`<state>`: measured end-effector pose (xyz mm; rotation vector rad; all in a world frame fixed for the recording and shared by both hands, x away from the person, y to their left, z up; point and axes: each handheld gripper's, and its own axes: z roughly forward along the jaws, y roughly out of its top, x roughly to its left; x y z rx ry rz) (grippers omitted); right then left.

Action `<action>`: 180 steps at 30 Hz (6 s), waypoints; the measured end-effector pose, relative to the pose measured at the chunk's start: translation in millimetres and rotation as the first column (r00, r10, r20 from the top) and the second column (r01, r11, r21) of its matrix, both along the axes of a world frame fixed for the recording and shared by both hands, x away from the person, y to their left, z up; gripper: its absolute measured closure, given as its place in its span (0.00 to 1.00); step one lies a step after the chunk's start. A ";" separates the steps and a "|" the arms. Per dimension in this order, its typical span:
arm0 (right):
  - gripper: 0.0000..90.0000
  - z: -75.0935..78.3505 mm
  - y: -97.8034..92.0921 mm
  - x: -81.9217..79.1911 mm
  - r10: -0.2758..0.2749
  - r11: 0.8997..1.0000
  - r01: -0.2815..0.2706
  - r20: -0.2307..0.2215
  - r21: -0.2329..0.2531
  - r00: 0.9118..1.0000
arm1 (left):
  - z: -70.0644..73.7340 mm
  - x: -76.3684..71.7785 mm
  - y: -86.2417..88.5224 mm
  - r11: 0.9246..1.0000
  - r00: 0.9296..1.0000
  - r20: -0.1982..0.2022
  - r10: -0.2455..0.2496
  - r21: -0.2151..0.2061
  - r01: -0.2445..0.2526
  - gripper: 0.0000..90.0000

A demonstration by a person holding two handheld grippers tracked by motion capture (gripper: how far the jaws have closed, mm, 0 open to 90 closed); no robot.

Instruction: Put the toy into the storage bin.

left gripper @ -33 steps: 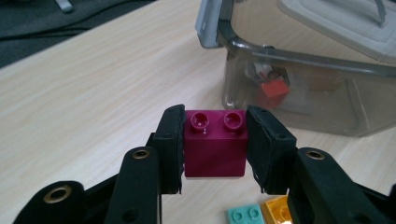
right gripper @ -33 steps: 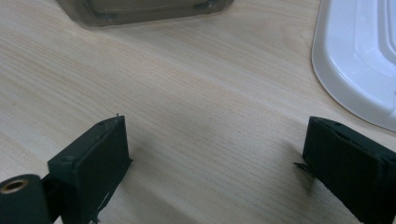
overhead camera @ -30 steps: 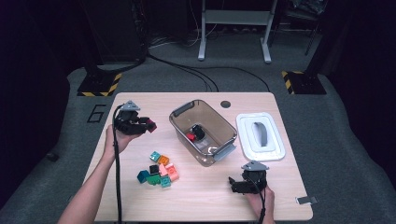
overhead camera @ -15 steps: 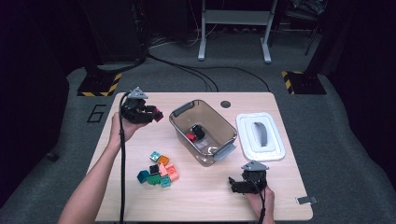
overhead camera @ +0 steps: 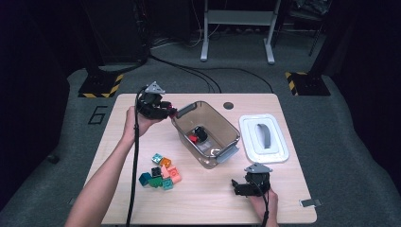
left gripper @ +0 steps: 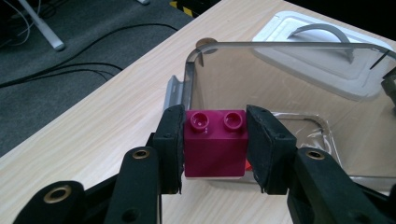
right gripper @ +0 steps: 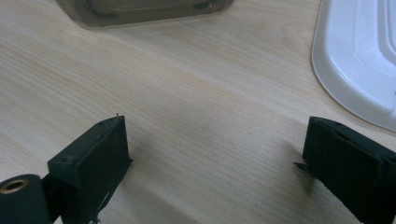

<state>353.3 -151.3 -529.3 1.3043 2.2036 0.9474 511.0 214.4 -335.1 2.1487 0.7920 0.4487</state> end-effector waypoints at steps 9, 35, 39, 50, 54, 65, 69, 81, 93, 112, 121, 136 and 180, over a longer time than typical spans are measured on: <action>0.07 0.0 0.0 0.0 0.000 1.000 0.000 0.000 0.000 1.000 | -7.4 4.1 -23.4 0.999 0.999 -0.024 -0.039 0.029 0.040 0.66; 0.07 0.0 0.0 0.0 0.001 1.000 -0.001 0.001 0.000 1.000 | -42.7 9.4 -39.7 0.991 0.985 -0.155 -0.074 0.103 0.090 0.66; 0.07 0.0 0.0 -0.1 0.000 1.000 0.000 0.000 0.000 1.000 | -44.0 9.3 -40.2 0.991 0.984 -0.166 -0.067 0.106 0.085 0.65; 0.07 -0.1 0.0 0.0 0.001 1.000 -0.001 0.002 0.000 1.000 | -35.7 -2.9 -20.8 0.997 0.989 -0.142 -0.032 0.060 0.041 0.37; 0.07 0.0 0.0 0.0 0.001 1.000 -0.001 0.001 0.000 1.000 | -31.5 -13.7 -8.8 0.998 0.993 -0.117 -0.020 0.050 0.026 0.31; 0.07 0.0 0.0 0.0 0.000 1.000 0.000 0.001 0.000 1.000 | -42.1 -43.2 35.8 0.999 0.995 -0.093 0.033 0.024 -0.031 0.20; 0.07 -0.1 -0.1 0.1 0.001 1.000 -0.001 0.001 -0.001 1.000 | -54.6 -51.6 53.3 0.998 0.993 -0.105 0.061 0.025 -0.058 0.18; 0.07 0.0 -0.1 0.1 0.001 1.000 -0.001 0.002 0.000 1.000 | -116.0 -60.1 78.3 0.990 0.968 -0.209 0.141 0.020 -0.140 0.18; 0.07 0.0 0.0 0.1 0.000 1.000 0.000 0.001 0.000 1.000 | -155.6 -55.9 77.6 0.986 0.945 -0.285 0.159 -0.002 -0.167 0.25; 0.07 -0.2 0.1 0.3 -0.002 1.000 0.002 0.004 -0.003 1.000 | -167.2 -52.8 77.5 0.981 0.943 -0.270 0.196 0.055 -0.188 0.30; 0.07 -0.1 0.1 0.3 -0.001 1.000 0.001 0.003 -0.004 1.000 | -168.7 -48.9 72.0 0.987 0.954 -0.255 0.160 0.048 -0.153 0.38; 0.07 -0.2 0.1 0.3 -0.002 1.000 0.002 0.004 -0.003 1.000 | -167.7 -49.1 64.5 0.987 0.955 -0.256 0.153 0.083 -0.136 0.66; 0.07 -0.1 0.1 0.4 -0.002 1.000 0.002 0.003 -0.003 1.000 | -67.7 -42.4 67.7 0.991 0.984 -0.116 0.134 0.018 -0.133 0.66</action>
